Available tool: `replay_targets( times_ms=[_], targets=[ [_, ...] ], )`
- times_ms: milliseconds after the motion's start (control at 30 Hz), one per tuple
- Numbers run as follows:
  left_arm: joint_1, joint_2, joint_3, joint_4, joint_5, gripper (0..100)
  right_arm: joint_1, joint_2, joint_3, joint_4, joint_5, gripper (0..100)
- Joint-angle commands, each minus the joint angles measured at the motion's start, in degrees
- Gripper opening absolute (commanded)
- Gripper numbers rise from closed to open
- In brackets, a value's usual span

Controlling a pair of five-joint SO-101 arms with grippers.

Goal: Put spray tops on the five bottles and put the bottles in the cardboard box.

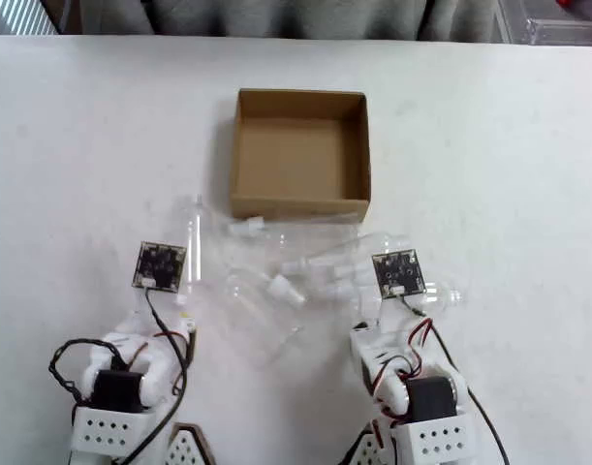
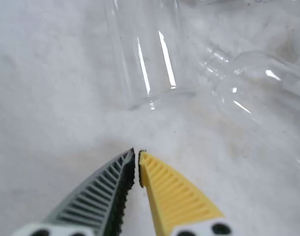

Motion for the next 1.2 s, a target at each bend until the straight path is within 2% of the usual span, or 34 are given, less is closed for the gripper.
replay_targets(
  times_ms=[0, 633, 933, 1167],
  targets=[
    [-0.3, -0.6, -0.3, 0.3, -0.3, 2, 0.0, -0.4, 1.1, 0.2, 0.5, 6.6],
    [-0.3, -0.6, -0.3, 0.1, -0.5, 2, -0.5, -0.4, 1.1, 0.2, 0.5, 6.6],
    [-2.2, -0.6, -0.1, -6.9, -0.4, 2, -0.6, -0.4, 1.1, 0.2, 0.5, 6.6],
    [-4.4, -0.6, -0.4, -6.9, -0.5, 2, -0.6, -0.4, 1.1, 0.2, 0.5, 6.6]
  ],
)
